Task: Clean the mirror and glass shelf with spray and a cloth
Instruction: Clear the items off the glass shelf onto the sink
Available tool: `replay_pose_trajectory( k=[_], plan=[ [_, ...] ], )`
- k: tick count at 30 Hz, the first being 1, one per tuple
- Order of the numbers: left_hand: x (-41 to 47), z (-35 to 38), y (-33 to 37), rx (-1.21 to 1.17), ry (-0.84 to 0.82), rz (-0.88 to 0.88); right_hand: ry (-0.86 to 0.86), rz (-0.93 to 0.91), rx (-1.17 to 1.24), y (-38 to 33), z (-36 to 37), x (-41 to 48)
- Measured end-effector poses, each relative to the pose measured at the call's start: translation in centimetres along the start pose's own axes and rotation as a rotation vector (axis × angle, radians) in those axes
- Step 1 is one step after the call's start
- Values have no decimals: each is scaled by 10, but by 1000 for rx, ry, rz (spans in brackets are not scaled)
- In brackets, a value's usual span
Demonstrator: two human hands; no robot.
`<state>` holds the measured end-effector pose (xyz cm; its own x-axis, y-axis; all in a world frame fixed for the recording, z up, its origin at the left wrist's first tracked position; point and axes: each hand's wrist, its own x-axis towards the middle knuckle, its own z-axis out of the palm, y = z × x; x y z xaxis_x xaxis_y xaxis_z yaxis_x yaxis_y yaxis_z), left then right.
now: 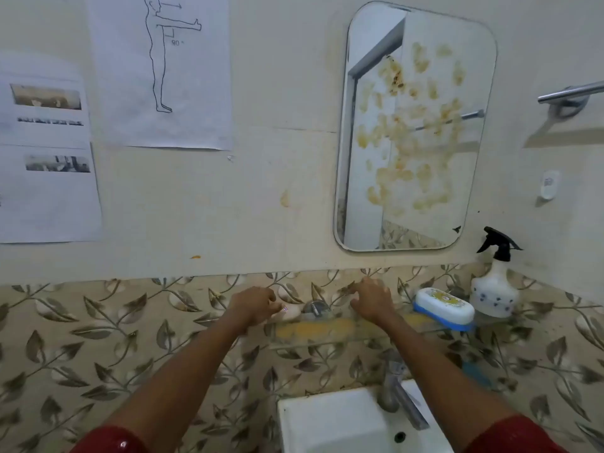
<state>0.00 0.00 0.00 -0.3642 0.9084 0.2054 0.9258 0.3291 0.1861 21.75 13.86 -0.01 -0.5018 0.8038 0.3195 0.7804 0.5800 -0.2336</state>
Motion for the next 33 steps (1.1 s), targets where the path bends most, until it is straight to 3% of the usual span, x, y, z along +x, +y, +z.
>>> replay_pose_trajectory(
  k=[3,6,15,17,20,24,29,33],
  plan=[
    [2,8,-1,36,-101,-28,-24,72,132,15,-4,11],
    [8,14,1,76,-145,-7,-130,58,75,28,-9,22],
    [7,22,-1,19,67,-21,-228,-104,-273,34,-4,37],
    [3,20,2,-139,122,-31,-215,-120,-342,37,-5,39],
    [-7,14,9,-582,171,-65,-234,-132,-402,42,-11,41],
    [-27,6,21,-1153,89,-114,-250,-149,-441,50,-14,43],
    [-47,5,37,-1402,-14,-102,-85,-204,-324,67,-14,40],
    [-62,7,55,-1478,-163,-96,174,-235,-93,82,-26,27]
  ],
)
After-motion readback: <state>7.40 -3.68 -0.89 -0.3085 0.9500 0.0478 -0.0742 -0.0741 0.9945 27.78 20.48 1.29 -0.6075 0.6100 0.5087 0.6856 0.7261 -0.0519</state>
